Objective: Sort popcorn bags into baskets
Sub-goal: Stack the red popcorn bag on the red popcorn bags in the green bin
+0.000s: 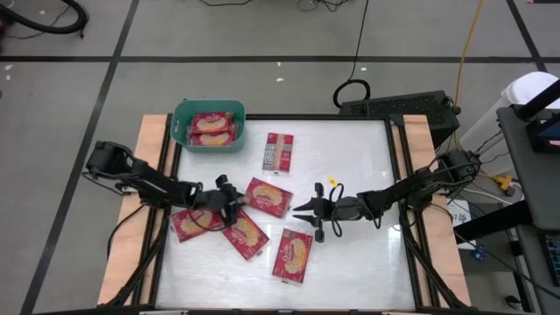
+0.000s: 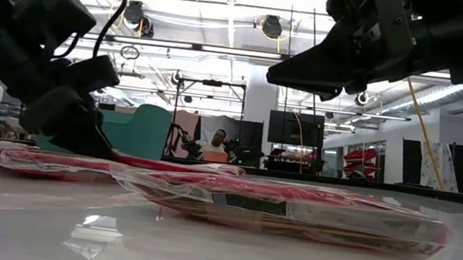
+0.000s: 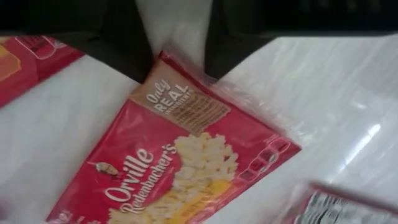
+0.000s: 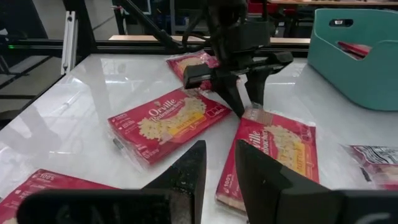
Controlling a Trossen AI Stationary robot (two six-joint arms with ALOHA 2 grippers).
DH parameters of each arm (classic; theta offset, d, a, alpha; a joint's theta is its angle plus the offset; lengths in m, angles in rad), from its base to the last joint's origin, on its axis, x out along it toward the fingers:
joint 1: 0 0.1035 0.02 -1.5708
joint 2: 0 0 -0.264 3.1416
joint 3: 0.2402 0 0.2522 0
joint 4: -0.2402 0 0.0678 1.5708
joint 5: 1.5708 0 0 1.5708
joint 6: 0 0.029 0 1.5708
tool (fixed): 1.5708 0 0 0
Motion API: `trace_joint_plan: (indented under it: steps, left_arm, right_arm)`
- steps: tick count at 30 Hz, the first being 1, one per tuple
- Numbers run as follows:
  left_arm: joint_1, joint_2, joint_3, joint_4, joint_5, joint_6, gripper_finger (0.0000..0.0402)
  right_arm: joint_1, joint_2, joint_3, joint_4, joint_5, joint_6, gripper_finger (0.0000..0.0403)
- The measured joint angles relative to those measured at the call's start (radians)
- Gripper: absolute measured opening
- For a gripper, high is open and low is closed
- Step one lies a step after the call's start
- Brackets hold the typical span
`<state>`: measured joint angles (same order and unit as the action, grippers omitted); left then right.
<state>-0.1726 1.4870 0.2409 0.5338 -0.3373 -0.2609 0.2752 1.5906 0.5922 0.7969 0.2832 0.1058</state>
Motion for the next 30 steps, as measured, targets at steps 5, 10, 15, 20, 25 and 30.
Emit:
trace_joint_plan:
  steps: [5, 10, 15, 20, 25, 30]
  left_arm:
    - [0.036, -0.001, -0.001, 0.080, -0.009, 0.190, 0.0019]
    - [0.051, -0.001, 0.024, 0.208, -0.014, 0.487, 0.0008]
    - [0.050, -0.001, 0.105, 0.255, -0.012, 0.834, 0.0005]
    - [0.050, -0.002, 0.196, 0.253, -0.012, 1.088, 0.0003]
    - [0.050, -0.002, 0.283, 0.226, 0.009, 1.218, 0.0003]
    - [0.050, -0.003, 0.364, 0.060, 0.032, 1.236, 0.0002]
  right_arm:
    - [0.000, 0.000, 0.000, -0.001, 0.031, -0.013, 0.0077]
    - [-0.001, 0.000, 0.087, -0.183, 0.152, -0.025, 0.0091]
    - [-0.024, 0.000, 0.214, -0.321, 0.158, -0.080, 0.0137]
    - [-0.075, 0.000, 0.342, -0.452, 0.056, -0.151, 0.0195]
    - [-0.134, 0.000, 0.531, -0.781, -0.035, -0.228, 0.0244]
    - [-0.170, 0.000, 0.689, -1.029, -0.051, -0.351, 0.0270]
